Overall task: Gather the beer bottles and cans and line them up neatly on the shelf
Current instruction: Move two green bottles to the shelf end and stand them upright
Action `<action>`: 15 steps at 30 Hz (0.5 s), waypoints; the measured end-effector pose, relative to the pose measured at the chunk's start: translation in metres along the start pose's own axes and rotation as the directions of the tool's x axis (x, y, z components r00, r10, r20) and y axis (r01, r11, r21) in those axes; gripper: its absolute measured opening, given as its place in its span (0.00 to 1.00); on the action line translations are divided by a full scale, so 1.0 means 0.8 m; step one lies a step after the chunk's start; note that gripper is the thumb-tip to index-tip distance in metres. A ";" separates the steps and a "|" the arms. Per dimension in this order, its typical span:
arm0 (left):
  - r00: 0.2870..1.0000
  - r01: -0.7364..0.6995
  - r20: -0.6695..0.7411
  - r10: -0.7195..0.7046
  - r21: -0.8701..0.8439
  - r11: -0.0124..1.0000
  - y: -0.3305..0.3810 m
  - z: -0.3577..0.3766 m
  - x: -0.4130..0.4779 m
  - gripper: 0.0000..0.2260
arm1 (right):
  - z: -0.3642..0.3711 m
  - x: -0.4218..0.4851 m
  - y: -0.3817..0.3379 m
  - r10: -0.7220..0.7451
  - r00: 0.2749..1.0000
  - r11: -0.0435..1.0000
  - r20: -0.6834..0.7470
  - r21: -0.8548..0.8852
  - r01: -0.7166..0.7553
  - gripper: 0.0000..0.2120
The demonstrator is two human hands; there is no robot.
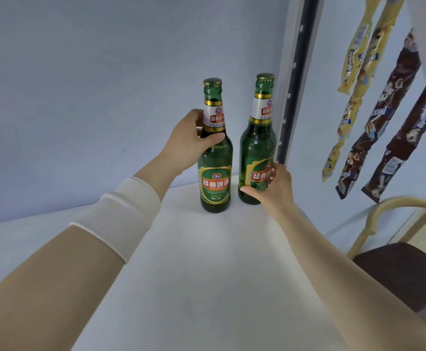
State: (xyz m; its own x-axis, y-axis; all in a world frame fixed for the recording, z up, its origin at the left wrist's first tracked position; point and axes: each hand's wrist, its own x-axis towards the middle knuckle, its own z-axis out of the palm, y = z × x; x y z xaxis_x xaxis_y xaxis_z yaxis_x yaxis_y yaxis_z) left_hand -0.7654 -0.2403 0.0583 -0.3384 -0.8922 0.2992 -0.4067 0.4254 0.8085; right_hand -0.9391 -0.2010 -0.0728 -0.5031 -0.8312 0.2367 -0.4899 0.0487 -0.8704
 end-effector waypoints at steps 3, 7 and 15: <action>1.000 -0.004 0.023 0.005 -0.018 1.000 0.003 0.004 0.004 0.19 | -0.007 -0.001 0.000 -0.026 0.997 1.000 0.066 0.002 0.026 0.39; 0.999 -0.009 0.035 0.009 -0.020 1.000 0.005 0.009 0.008 0.19 | -0.018 -0.003 0.001 -0.020 0.988 0.999 0.153 0.051 0.012 0.36; 1.000 -0.013 0.009 0.013 0.011 1.000 0.004 0.017 0.008 0.21 | -0.023 0.003 -0.003 -0.023 0.982 0.999 0.187 0.039 0.016 0.36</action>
State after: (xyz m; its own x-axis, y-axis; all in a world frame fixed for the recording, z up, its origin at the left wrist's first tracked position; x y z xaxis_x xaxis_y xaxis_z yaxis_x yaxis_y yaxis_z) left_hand -0.7807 -0.2428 0.0558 -0.3514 -0.8853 0.3046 -0.4116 0.4383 0.7990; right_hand -0.9520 -0.1929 -0.0621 -0.3498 -0.9210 0.1713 -0.4694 0.0141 -0.8829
